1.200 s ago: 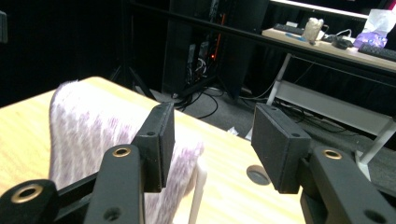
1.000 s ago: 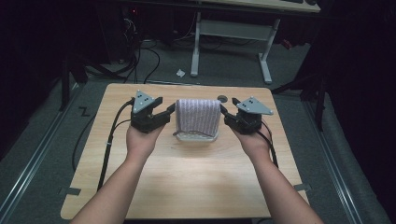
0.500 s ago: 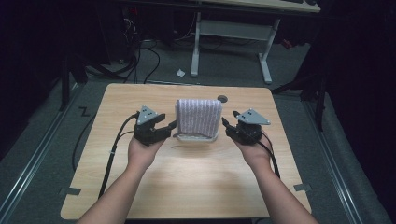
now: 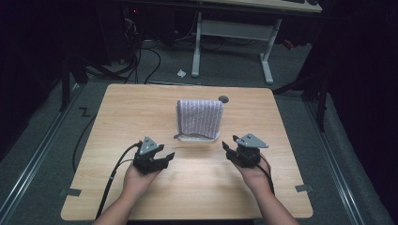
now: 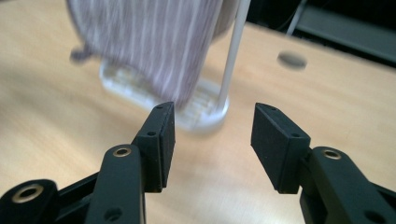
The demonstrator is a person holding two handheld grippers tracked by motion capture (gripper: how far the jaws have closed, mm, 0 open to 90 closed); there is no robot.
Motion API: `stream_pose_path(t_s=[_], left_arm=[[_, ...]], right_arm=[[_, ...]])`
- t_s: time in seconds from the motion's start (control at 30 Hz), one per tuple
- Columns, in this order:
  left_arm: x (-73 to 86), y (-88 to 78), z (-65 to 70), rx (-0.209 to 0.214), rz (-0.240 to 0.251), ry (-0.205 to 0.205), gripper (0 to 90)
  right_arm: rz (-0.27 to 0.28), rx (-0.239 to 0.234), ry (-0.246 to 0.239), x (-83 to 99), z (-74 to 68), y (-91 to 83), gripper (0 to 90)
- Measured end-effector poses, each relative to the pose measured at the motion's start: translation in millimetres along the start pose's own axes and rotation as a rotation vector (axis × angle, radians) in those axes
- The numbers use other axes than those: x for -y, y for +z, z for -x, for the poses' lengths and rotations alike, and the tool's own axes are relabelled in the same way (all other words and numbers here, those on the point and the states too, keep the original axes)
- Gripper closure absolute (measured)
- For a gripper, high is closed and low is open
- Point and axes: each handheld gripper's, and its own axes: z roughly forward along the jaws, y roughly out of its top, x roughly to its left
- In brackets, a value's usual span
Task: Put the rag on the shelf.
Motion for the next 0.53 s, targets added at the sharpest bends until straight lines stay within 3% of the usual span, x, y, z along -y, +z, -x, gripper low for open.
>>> stream_pose_path(t_s=[0.03,0.1,0.13,0.17,0.23,0.27,0.33,0.37,0.53], left_arm=[[7.4,-2.3,-1.3,-0.007,-0.026,0.022,43.8],[19.2,-10.2,-5.6,-0.009,-0.051,0.02,43.5],[30.1,-22.6,-7.6,0.006,-0.054,-0.007,43.3],[30.1,-22.6,-7.6,0.006,-0.054,-0.007,42.7],[49.5,-39.5,-5.0,0.004,-0.027,-0.021,42.3],[56.6,-44.5,-4.0,-0.004,-0.021,-0.024,44.0],[60.4,-51.6,-5.3,-0.005,-0.062,-0.035,42.9],[61.3,-57.1,-7.9,-0.003,-0.032,-0.05,42.0],[56.1,-56.8,-10.3,0.018,0.004,-0.101,40.7]], right_arm=[[-0.015,-0.001,0.001,7.9,-2.5,0.3,49.5],[-0.045,-0.008,0.026,24.0,-7.3,0.5,48.8],[-0.065,-0.015,0.043,38.9,-12.5,-1.7,47.9],[-0.065,-0.015,0.043,38.9,-12.5,-1.7,47.9],[-0.087,-0.003,0.03,61.8,-20.5,-12.8,48.5],[-0.095,-0.004,0.023,62.5,-20.8,-15.6,48.0],[-0.085,0.01,0.008,62.2,-21.3,-20.1,48.0],[-0.068,0.03,-0.001,61.7,-19.6,-25.7,47.9],[-0.066,0.027,0.03,62.8,-16.1,-26.8,47.3]])
